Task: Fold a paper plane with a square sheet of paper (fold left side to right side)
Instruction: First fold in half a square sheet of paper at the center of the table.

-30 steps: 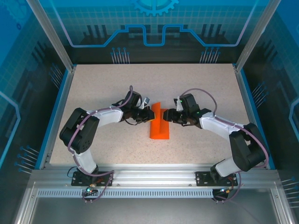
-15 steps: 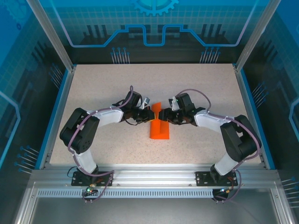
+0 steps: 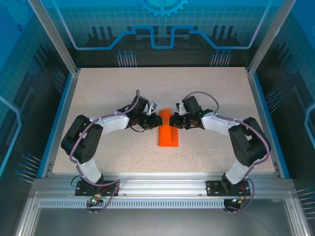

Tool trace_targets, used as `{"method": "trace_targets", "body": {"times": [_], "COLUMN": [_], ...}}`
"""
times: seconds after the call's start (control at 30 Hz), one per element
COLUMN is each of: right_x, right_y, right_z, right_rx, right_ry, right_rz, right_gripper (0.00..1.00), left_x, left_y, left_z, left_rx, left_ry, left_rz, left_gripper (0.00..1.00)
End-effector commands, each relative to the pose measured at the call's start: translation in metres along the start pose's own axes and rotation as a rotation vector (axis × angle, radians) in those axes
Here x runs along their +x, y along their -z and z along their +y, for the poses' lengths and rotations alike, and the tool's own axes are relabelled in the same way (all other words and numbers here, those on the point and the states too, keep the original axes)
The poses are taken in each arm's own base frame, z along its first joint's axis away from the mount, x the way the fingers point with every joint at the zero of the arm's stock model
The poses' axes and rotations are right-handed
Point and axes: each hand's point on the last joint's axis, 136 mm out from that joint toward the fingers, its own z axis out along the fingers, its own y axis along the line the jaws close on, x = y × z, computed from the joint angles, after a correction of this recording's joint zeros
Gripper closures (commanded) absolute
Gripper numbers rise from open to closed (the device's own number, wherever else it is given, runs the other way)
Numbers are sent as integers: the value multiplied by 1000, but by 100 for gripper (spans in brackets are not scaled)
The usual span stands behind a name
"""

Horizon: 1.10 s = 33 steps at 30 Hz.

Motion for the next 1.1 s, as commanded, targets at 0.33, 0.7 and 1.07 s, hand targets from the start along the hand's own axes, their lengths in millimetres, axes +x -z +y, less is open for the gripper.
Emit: {"method": "trace_targets", "body": {"times": [0.33,0.7,1.07], "right_x": [9,9,11], "right_y": [-12,-11,-14], "right_z": [-28,-36,-46], "right_rx": [145,188,240], "right_ry": [11,18,14], "right_rz": [58,63,69], "right_gripper": [91,90,87], "left_x": [0,2,14], "left_y": [0,-22,-41], "left_z": [13,20,34], "left_rx": [-128,-186,-263], "left_ry": [-15,-3,-5], "left_rz": [20,63,122], "left_gripper": [54,49,53]}}
